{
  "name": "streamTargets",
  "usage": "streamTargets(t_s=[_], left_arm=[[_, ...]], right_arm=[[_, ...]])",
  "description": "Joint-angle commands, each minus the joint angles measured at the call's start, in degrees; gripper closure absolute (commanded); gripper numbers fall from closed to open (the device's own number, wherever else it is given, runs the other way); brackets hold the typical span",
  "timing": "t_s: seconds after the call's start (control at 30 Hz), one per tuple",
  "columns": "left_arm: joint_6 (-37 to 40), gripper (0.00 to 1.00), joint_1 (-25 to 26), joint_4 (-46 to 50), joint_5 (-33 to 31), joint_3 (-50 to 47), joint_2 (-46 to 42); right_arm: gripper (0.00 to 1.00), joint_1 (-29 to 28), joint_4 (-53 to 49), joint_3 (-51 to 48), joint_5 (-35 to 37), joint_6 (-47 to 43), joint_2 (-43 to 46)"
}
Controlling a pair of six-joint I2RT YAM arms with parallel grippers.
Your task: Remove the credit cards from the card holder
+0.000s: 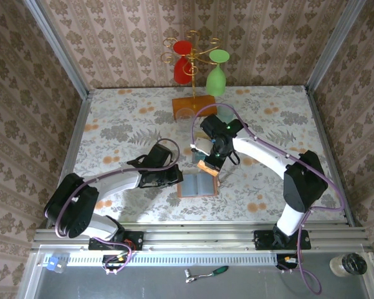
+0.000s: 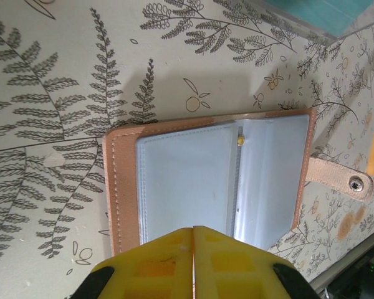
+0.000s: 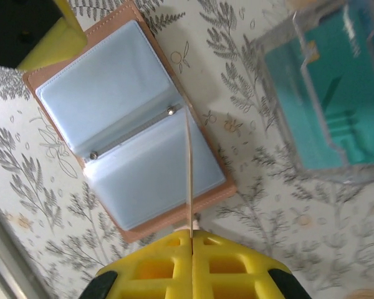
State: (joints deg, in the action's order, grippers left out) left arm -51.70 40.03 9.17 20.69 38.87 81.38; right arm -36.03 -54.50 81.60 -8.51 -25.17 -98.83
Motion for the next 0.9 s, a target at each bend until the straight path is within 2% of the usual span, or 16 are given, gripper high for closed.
streamTargets(t_s=[0.0, 0.47, 0.87], left_arm=[[1.9, 0.91, -0.9, 2.7, -0.6, -0.8, -2.0], [2.3, 0.90, -2.8, 2.7, -0.5, -0.9, -2.4], [2.6, 0.90, -4.9, 2.6, 0.3, -0.6, -1.1]], right_arm=[[1.00, 1.6, -5.0, 5.4, 3.5, -11.4, -2.4], [1.00, 8.2, -8.9, 24.5, 2.9, -19.1, -12.9], [1.00, 10.4, -10.1, 38.4, 3.0, -22.6, -23.4]])
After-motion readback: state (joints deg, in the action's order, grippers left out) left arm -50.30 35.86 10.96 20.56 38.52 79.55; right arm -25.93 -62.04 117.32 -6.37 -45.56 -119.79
